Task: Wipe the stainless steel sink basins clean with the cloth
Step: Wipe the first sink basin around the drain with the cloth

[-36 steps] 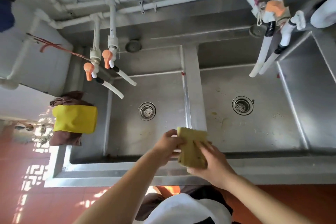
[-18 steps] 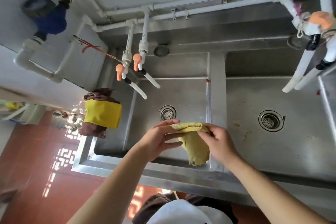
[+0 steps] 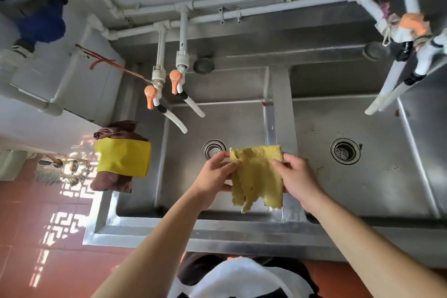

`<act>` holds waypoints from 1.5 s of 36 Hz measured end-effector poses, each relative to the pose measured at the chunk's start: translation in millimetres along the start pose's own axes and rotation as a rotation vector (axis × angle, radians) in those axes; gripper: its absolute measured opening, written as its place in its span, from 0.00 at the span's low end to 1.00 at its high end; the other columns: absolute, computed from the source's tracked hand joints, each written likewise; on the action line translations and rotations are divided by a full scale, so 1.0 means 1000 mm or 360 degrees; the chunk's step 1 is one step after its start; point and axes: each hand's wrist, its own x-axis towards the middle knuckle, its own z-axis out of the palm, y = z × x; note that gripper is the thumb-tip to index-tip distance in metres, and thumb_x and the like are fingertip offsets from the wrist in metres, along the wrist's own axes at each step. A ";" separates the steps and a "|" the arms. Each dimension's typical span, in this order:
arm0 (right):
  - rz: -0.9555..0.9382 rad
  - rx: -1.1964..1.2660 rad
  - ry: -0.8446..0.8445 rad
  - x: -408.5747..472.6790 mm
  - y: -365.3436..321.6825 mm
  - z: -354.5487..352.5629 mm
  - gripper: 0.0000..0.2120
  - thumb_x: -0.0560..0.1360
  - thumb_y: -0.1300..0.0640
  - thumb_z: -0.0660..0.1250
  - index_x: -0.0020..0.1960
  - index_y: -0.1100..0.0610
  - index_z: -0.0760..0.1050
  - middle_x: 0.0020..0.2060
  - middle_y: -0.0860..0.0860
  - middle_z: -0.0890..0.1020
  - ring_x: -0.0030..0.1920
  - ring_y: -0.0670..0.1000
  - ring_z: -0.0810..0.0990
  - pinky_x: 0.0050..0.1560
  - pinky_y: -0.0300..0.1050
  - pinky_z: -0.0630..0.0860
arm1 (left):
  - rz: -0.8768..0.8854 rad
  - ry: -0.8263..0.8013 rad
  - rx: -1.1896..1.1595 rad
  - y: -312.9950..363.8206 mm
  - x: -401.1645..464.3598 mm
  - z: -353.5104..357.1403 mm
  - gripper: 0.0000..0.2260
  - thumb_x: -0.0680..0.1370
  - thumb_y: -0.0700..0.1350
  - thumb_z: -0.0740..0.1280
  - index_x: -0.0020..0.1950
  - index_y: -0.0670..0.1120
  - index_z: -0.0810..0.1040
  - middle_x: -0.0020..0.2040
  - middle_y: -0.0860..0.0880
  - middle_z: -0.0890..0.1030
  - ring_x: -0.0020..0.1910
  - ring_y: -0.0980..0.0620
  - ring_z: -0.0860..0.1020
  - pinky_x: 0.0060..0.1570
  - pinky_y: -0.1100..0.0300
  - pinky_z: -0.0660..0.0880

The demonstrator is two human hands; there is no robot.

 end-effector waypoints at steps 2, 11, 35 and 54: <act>-0.0023 0.0023 0.0048 -0.004 -0.003 0.010 0.10 0.81 0.53 0.63 0.47 0.56 0.79 0.32 0.59 0.74 0.33 0.51 0.71 0.38 0.46 0.69 | 0.0042 0.0022 0.0017 0.000 0.000 0.000 0.02 0.80 0.42 0.68 0.51 0.48 0.80 0.44 0.46 0.82 0.41 0.50 0.82 0.35 0.53 0.80; -0.0016 0.0384 -0.0159 -0.024 -0.037 0.070 0.11 0.80 0.41 0.61 0.59 0.39 0.78 0.52 0.41 0.84 0.54 0.44 0.83 0.53 0.50 0.82 | 0.0338 0.0108 0.0215 -0.004 -0.007 -0.006 0.09 0.80 0.41 0.66 0.53 0.56 0.80 0.44 0.42 0.81 0.44 0.49 0.84 0.39 0.49 0.84; 0.0095 -0.0118 -0.0131 -0.006 -0.042 0.222 0.13 0.78 0.59 0.68 0.51 0.40 0.79 0.46 0.41 0.84 0.49 0.47 0.82 0.44 0.44 0.79 | 0.0070 -0.0027 0.0062 -0.039 -0.026 -0.168 0.23 0.76 0.28 0.58 0.60 0.50 0.80 0.46 0.49 0.79 0.45 0.49 0.78 0.46 0.52 0.76; 0.0312 -0.0525 -0.0278 0.069 -0.011 0.251 0.09 0.73 0.60 0.70 0.43 0.46 0.81 0.46 0.50 0.86 0.49 0.55 0.83 0.50 0.47 0.78 | 0.0353 0.0137 0.1342 -0.059 0.025 -0.228 0.31 0.72 0.37 0.67 0.74 0.52 0.68 0.69 0.48 0.71 0.65 0.47 0.72 0.64 0.56 0.71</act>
